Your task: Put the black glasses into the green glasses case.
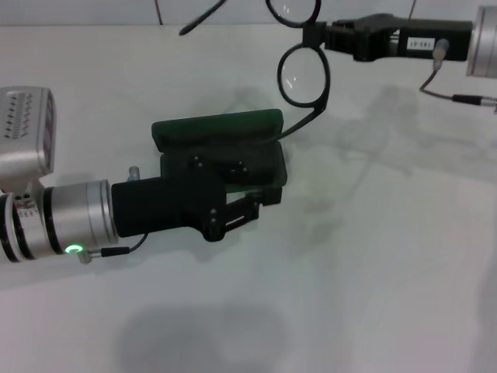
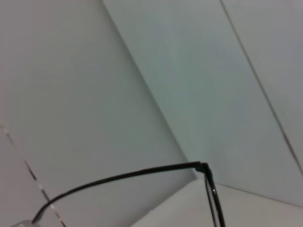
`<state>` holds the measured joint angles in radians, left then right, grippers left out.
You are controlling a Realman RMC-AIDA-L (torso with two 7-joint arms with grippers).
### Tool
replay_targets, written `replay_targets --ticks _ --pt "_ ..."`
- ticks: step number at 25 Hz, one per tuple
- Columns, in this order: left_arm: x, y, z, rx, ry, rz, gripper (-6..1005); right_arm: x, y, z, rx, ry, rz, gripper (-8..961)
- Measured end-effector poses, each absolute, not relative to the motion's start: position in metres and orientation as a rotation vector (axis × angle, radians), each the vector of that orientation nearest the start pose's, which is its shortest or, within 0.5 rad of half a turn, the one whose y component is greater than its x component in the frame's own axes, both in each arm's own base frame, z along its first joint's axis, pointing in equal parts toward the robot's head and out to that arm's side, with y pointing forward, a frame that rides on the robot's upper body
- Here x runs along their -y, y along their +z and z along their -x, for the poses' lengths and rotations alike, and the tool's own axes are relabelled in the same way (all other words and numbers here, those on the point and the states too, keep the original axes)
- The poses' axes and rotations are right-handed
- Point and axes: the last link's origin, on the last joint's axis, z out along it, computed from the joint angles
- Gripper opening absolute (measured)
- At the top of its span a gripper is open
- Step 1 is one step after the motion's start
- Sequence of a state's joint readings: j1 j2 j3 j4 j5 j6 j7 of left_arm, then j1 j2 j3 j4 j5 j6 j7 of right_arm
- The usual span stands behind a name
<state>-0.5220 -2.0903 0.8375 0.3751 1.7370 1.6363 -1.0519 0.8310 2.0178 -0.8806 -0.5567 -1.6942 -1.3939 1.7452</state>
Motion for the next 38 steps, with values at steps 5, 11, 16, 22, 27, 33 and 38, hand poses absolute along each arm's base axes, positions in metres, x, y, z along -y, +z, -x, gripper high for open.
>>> replay_targets --ticks 5,11,16,22,27,33,38 --pt "-0.296 -0.046 0.240 0.426 -1.061 2.756 286 -0.411 -0.007 -0.145 -0.804 0.970 2.726 53" --pt "-0.300 -0.046 0.235 0.405 -1.066 2.764 105 -0.410 -0.015 -0.146 -0.793 0.960 2.739 53" --pt "-0.303 -0.044 0.232 0.402 -1.090 2.742 16 -0.408 -0.022 -0.150 -0.801 0.917 2.752 53" --pt "-0.305 -0.042 0.228 0.392 -1.114 2.729 0 -0.403 -0.033 -0.154 -0.794 0.829 2.793 53" --pt "-0.308 -0.041 0.226 0.388 -1.132 2.708 1 -0.396 -0.040 -0.156 -0.767 0.784 2.850 53" --pt "-0.311 -0.040 0.224 0.383 -1.139 2.699 1 -0.387 -0.042 -0.158 -0.739 0.801 2.895 53" --pt "-0.312 -0.040 0.222 0.376 -1.139 2.703 1 -0.382 -0.043 -0.156 -0.737 0.825 2.924 53"
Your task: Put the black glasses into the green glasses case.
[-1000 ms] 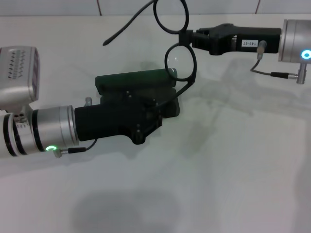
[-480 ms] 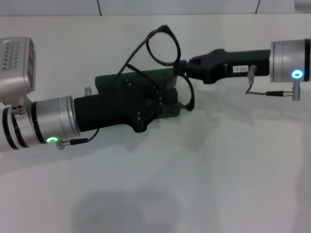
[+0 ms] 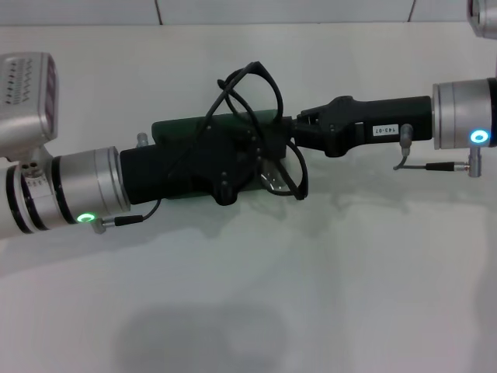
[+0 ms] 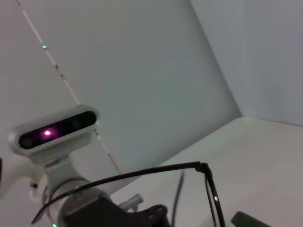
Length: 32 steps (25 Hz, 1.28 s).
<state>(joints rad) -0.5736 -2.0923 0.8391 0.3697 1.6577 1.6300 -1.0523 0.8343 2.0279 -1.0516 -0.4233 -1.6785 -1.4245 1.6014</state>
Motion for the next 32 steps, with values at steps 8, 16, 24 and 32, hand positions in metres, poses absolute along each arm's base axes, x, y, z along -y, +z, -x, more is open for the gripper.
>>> replay_targets --ticks 8,16,24,32 --pt "-0.311 -0.041 0.223 0.379 -1.141 2.709 2 -0.379 -0.043 -0.157 -0.742 0.833 2.938 53" --pt "-0.309 -0.041 0.225 0.392 -1.143 2.709 2 -0.379 -0.043 -0.160 -0.755 0.840 2.923 52" --pt "-0.304 -0.038 0.229 0.403 -1.150 2.709 3 -0.391 -0.018 -0.177 -0.758 0.884 2.757 52" --pt "-0.295 -0.022 0.222 0.287 -1.256 2.758 3 -0.390 0.029 -0.228 -0.808 0.864 2.572 52"
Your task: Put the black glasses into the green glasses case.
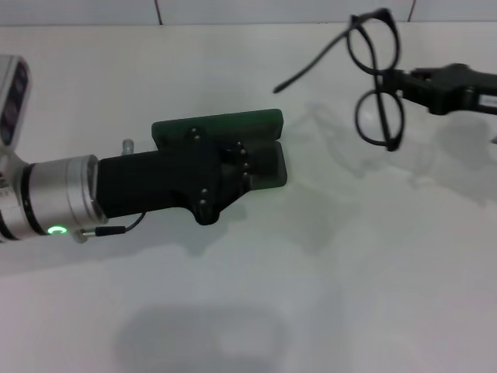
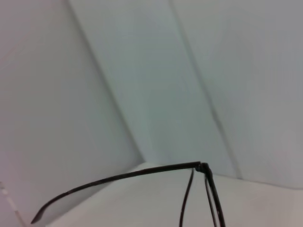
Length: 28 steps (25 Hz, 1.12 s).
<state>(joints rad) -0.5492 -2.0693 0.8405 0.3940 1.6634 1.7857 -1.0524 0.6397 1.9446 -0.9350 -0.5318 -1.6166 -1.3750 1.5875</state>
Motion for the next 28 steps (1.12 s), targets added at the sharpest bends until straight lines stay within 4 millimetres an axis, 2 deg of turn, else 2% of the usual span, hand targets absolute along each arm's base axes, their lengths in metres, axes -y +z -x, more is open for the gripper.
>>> replay_targets --ticks 3,7,16,28 --pt "-0.295 -0.018 0.221 0.273 -1.276 2.752 3 -0.385 0.032 -0.240 -0.781 0.824 2.574 52" --pt "-0.299 -0.017 0.216 0.261 -1.298 2.728 3 -0.377 0.022 -0.242 -0.735 0.784 2.628 52" --pt "-0.306 -0.022 0.205 0.264 -1.333 2.707 4 -0.361 -0.015 -0.216 -0.600 0.793 2.804 52" --pt "-0.305 -0.032 0.205 0.325 -1.329 2.715 5 -0.374 -0.013 -0.188 -0.508 0.878 2.805 52"
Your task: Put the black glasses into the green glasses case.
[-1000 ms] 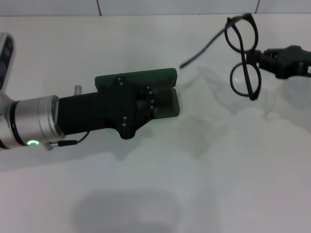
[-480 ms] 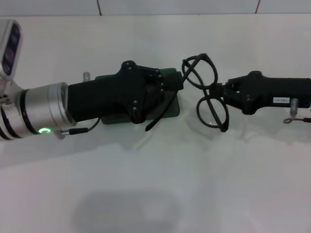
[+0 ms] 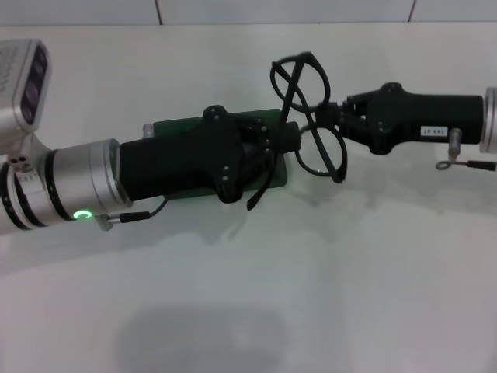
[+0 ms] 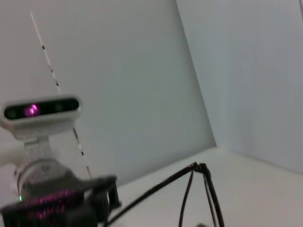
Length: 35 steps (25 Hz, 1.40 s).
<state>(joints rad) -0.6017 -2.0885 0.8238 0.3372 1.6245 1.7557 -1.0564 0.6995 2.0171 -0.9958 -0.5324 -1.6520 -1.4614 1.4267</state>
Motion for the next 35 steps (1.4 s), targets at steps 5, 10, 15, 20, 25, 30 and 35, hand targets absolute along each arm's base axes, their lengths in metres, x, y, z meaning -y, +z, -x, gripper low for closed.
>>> replay_targets --ticks 5,10,15,20,25,30,35 --pt "-0.304 -0.038 0.201 0.363 -1.364 2.723 5 -0.379 -0.014 -0.175 -0.465 0.900 2.815 52" --pt "-0.303 -0.045 0.194 0.384 -1.393 2.738 5 -0.381 -0.015 -0.165 -0.434 0.927 2.826 52" --pt "-0.303 -0.048 0.191 0.392 -1.407 2.743 6 -0.381 -0.013 -0.158 -0.413 0.965 2.833 51" --pt "-0.306 -0.051 0.187 0.403 -1.397 2.747 6 -0.379 -0.014 -0.152 -0.372 0.986 2.858 51" --pt "-0.308 -0.053 0.188 0.412 -1.381 2.745 6 -0.377 -0.014 -0.146 -0.335 1.005 2.882 51" --pt "-0.308 -0.053 0.188 0.417 -1.382 2.744 6 -0.375 -0.013 -0.144 -0.318 1.029 2.893 51" --pt "-0.308 -0.053 0.188 0.412 -1.381 2.743 7 -0.372 -0.012 -0.143 -0.309 1.044 2.906 51"
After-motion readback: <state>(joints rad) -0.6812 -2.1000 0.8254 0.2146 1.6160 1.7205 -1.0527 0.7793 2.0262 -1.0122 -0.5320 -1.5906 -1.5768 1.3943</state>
